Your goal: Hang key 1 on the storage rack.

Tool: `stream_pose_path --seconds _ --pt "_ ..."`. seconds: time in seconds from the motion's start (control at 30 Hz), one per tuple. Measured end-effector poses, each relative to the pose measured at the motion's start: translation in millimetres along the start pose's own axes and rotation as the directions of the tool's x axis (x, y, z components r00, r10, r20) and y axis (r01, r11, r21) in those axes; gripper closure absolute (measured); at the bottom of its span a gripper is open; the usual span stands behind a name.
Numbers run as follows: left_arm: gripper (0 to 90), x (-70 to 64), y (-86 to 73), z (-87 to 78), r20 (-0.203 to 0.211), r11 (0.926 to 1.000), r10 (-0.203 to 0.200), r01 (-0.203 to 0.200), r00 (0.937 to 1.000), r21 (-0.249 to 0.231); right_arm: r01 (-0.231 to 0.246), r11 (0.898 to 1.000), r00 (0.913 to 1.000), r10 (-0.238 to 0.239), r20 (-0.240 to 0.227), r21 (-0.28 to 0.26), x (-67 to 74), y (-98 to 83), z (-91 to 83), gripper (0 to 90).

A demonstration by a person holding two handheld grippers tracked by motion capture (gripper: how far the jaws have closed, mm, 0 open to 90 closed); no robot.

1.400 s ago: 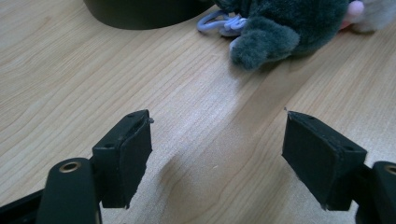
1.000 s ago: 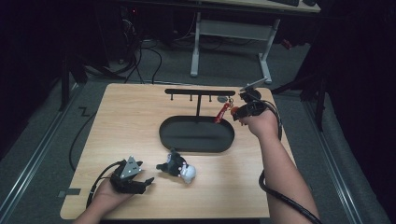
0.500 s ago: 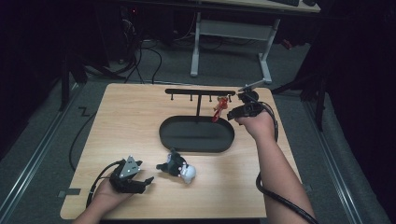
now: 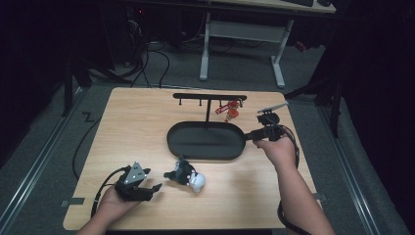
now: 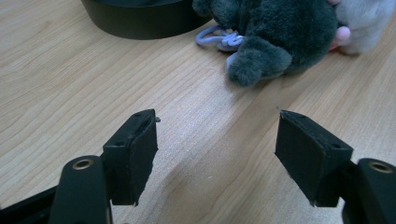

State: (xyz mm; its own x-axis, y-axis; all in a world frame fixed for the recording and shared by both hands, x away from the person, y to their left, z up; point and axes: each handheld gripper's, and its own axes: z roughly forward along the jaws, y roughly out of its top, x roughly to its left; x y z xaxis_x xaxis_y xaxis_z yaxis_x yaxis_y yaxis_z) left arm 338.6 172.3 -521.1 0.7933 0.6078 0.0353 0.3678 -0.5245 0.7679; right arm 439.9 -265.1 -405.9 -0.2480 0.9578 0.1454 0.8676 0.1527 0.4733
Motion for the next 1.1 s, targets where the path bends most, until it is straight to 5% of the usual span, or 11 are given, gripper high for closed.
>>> stream_pose_path --seconds 0.2,0.33,0.47,0.53,0.63,0.67,0.73,0.83,0.93,1.1 --pt "31.8 0.7 2.2 -1.2 -0.001 0.9995 -0.02 0.02 0.9998 -0.023 0.011 0.997 0.9993 -0.013 -0.034 -0.075 -2.4 -35.5 4.8 35.9" --pt "32.4 2.9 6.2 -0.1 -0.006 0.9964 -0.051 0.05 0.9987 -0.068 0.004 0.989 0.9992 -0.01 -0.04 -0.151 -5.3 -78.2 14.9 35.8" --pt "34.6 2.7 6.8 3.2 -0.007 0.9979 -0.038 0.037 0.9993 -0.053 -0.024 0.976 0.9983 0.012 -0.058 -0.215 -5.5 -120.5 25.2 34.3" --pt "36.5 2.3 6.7 3.4 -0.01 0.9983 -0.037 0.036 0.9993 -0.045 -0.02 0.973 0.9986 0.008 -0.053 -0.231 -5.4 -127.4 26.7 33.8" --pt "42.4 1.6 7.8 2.3 -0.025 0.9973 -0.062 0.061 0.9977 -0.041 -0.048 0.939 0.9972 0.026 -0.071 -0.34 -3.2 -164.8 26.0 32.2" --pt "44.8 1.6 9.0 2.3 -0.033 0.9965 -0.074 0.073 0.9967 -0.04 -0.064 0.935 0.9954 0.036 -0.089 -0.348 -2.0 -171.5 24.9 31.8" --pt "50.3 1.5 11.3 1.8 -0.052 0.9951 -0.09 0.088 0.9946 -0.047 -0.029 0.946 0.9965 0.002 -0.084 -0.323 2.9 -176.3 20.2 30.9" --pt "61.0 0.7 13.3 1.2 -0.08 0.9937 -0.098 0.093 0.9919 -0.063 -0.035 0.941 0.9959 0.005 -0.091 -0.337 2.8 -180.3 18.5 31.6" --pt "72.6 -2.7 17.7 0.8 -0.128 0.9921 -0.09 0.078 0.9877 -0.098 -0.028 0.946 0.9977 0.007 -0.068 -0.322 0.5 -181.3 23.7 32.9" --pt "78.9 -4.3 17.7 5.9 -0.152 0.9951 -0.075 0.064 0.9855 -0.075 -0.031 0.948 0.9968 0.006 -0.079 -0.318 1.3 -179.9 28.0 34.1"
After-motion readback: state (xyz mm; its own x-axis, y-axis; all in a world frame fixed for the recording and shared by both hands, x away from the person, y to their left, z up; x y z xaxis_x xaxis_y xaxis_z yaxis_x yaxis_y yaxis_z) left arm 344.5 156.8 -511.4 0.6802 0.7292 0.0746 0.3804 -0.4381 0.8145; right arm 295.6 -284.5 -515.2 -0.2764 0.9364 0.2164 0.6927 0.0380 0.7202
